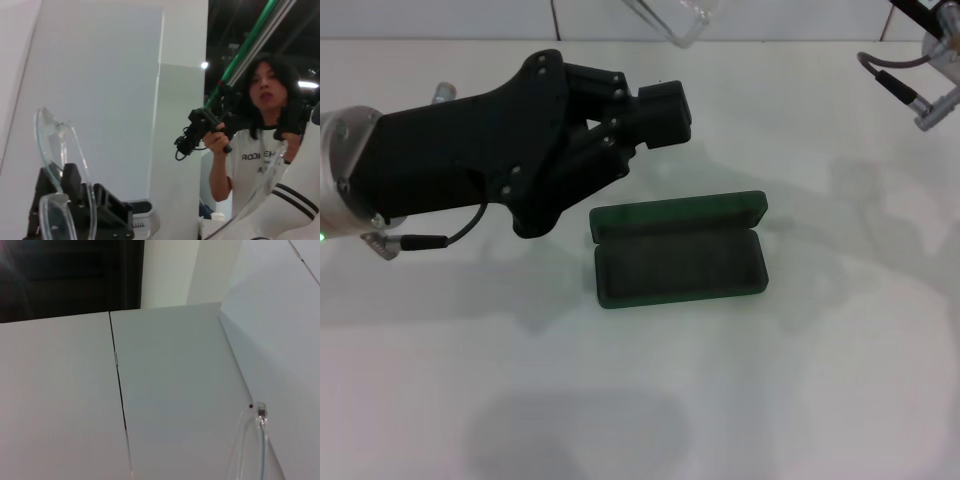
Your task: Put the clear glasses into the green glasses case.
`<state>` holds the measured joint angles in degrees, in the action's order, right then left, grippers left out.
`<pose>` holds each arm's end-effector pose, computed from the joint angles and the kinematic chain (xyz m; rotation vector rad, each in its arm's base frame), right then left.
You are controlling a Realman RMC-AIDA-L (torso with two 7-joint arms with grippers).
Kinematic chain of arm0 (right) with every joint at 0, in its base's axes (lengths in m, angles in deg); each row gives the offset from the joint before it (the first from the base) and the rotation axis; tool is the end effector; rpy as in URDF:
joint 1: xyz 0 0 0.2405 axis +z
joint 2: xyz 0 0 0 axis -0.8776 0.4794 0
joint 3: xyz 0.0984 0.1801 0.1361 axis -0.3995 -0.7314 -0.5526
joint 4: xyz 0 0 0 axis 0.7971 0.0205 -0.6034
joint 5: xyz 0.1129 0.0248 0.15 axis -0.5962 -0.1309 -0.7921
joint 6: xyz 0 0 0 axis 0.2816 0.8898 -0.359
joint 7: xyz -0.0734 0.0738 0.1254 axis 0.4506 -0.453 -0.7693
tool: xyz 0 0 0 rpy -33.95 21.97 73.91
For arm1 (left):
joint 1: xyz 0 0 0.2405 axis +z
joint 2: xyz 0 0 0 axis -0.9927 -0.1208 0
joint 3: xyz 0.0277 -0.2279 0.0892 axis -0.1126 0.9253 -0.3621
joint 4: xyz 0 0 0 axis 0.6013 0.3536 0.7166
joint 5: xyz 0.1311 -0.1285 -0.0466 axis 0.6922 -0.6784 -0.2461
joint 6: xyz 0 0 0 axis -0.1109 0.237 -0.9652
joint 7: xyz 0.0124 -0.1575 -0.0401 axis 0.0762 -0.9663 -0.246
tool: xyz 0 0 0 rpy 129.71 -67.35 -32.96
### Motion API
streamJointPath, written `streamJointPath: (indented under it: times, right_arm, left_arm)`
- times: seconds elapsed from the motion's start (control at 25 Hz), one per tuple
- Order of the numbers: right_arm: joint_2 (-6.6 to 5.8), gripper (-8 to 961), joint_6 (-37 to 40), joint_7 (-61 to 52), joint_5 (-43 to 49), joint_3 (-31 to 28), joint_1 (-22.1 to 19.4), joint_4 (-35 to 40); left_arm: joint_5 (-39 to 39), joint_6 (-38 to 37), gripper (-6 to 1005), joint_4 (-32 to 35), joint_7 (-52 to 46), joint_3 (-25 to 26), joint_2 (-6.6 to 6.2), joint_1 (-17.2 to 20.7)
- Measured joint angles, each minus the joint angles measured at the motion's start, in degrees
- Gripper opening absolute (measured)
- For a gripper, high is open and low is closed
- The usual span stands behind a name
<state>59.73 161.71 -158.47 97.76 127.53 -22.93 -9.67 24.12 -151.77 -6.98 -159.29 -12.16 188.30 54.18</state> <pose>0.0790 0.3356 0.0394 -2.3382 0.2217 1.9047 -0.1160 0.2656 0.0303 2.5897 0.0853 1.5433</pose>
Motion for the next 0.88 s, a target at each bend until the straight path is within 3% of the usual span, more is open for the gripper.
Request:
streamJointPath:
  times: [0.88]
  right_arm:
    - [0.01, 113, -1.3, 3.9, -0.7, 0.4, 0.0, -1.7]
  left_arm:
    - [-3.5, -1.9, 51, -1.4, 1.1, -0.2, -0.15, 0.9]
